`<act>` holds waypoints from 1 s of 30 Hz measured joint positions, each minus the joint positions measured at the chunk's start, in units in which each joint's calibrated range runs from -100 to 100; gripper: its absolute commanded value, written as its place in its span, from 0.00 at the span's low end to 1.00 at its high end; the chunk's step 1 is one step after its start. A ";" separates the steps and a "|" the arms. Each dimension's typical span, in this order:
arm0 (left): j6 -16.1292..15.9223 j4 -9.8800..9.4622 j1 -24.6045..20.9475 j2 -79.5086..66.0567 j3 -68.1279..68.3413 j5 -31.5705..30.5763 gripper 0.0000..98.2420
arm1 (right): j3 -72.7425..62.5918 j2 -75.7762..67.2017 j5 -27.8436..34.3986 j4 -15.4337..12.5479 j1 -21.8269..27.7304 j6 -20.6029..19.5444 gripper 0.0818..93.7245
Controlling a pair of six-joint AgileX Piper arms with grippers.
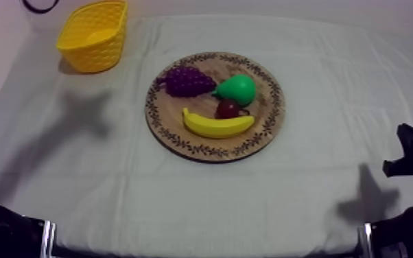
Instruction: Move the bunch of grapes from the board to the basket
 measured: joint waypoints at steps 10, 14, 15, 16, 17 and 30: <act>0.75 0.09 -0.04 12.55 -8.98 -0.32 0.00 | 0.00 0.00 0.00 0.00 0.00 0.00 0.00; 0.49 0.78 0.07 16.80 -12.07 -0.49 0.00 | 0.00 0.00 0.00 0.00 0.00 0.00 0.00; 0.35 1.05 0.07 17.74 -12.71 -0.49 0.00 | 0.00 0.00 0.00 0.00 0.00 0.00 0.00; 0.19 1.16 0.07 18.57 -13.24 -0.63 0.00 | 0.00 0.00 0.00 0.00 0.00 0.00 0.00; 0.03 1.37 0.07 19.30 -13.62 -0.62 0.00 | 0.00 0.00 0.00 0.00 0.00 0.00 0.00; -2.93 3.34 -0.16 22.53 -12.70 -0.44 0.00 | 0.00 0.00 0.00 0.00 0.00 0.00 0.00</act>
